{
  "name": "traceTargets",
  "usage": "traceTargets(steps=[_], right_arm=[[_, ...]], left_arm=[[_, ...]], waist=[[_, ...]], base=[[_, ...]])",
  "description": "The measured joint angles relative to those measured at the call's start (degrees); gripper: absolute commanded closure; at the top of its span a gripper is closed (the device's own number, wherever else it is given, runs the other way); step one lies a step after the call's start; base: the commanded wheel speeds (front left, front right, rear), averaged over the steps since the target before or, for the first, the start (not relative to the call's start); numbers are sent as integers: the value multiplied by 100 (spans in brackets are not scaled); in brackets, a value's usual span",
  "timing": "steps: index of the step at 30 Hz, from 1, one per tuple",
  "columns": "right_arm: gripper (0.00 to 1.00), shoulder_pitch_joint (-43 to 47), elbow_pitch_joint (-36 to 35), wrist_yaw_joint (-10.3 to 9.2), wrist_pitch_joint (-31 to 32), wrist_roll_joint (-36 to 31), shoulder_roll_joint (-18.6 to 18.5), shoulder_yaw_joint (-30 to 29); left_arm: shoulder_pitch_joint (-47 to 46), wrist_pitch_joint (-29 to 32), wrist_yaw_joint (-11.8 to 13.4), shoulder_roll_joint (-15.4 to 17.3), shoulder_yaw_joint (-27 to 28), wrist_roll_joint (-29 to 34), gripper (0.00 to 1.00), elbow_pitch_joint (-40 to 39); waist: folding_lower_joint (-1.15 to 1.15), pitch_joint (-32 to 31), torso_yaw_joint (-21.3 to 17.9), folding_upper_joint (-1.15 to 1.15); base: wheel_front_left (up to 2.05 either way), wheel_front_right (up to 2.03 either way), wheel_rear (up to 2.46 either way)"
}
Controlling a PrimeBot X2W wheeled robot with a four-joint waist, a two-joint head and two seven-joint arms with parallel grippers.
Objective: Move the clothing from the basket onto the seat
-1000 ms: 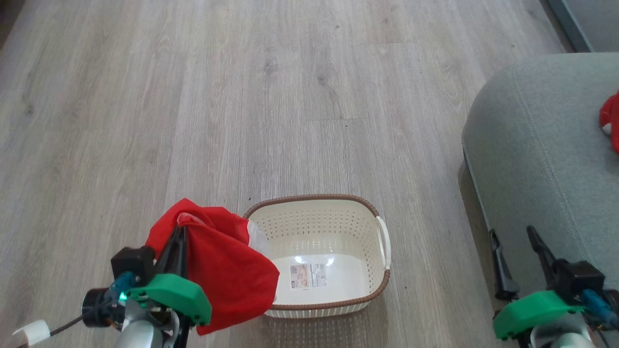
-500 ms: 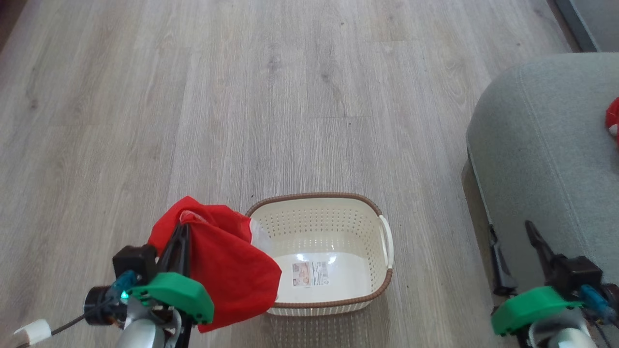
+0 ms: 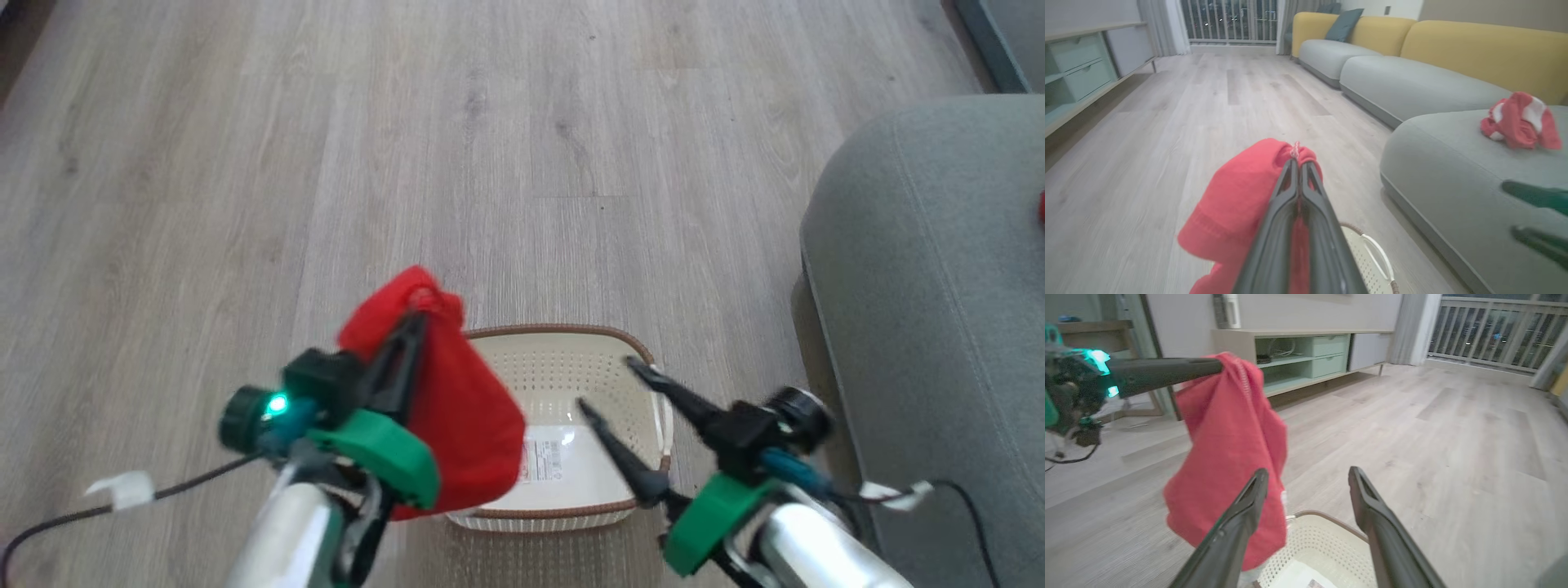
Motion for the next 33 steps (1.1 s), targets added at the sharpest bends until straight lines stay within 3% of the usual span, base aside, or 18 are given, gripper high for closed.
traceTargets(steps=[6,15,16,17,18,23,24,25,26,33], right_arm=[[0,-844,235,0,0,608,-305,1151],[0,-1490,650,0,0,1010,-388,1684],[6,-1490,726,0,0,1090,-388,1769],[67,-1490,789,0,0,1234,-388,1842],[100,-1490,809,-1,0,1371,-388,1884],[100,-1536,732,0,1,1862,-433,2171],[100,-1552,701,0,0,1904,-468,2167],[100,-1571,675,0,0,1907,-515,2145],[100,-1579,644,-1,0,1912,-563,2090],[100,-1655,349,0,1,1858,-861,1544]], left_arm=[[-75,328,-235,-75,-669,73,100,-331],[-126,554,-452,-110,-1480,-121,100,-921],[-125,557,-454,-111,-1535,-172,100,-951],[-125,579,-460,-112,-1572,-212,100,-982],[-125,601,-481,-112,-1594,-245,100,-1007],[-122,616,-487,-104,-1612,-326,100,-1023],[-122,611,-466,-103,-1604,-325,95,-1016],[-122,586,-430,-104,-1583,-326,58,-994],[-122,533,-390,-104,-1550,-325,0,-956],[-119,119,-274,-65,-1378,-316,0,-416]], waist=[[0,-28,153,0],[0,-15,268,0],[0,-14,270,0],[0,-15,272,0],[0,-15,271,0],[0,-11,215,0],[0,-7,189,0],[0,-2,160,0],[0,5,126,0],[0,98,-344,0]], base=[[0,0,0],[0,0,0],[0,0,0],[0,0,0],[0,0,0],[0,0,0],[0,0,0],[0,0,0],[0,0,0],[0,0,0]])
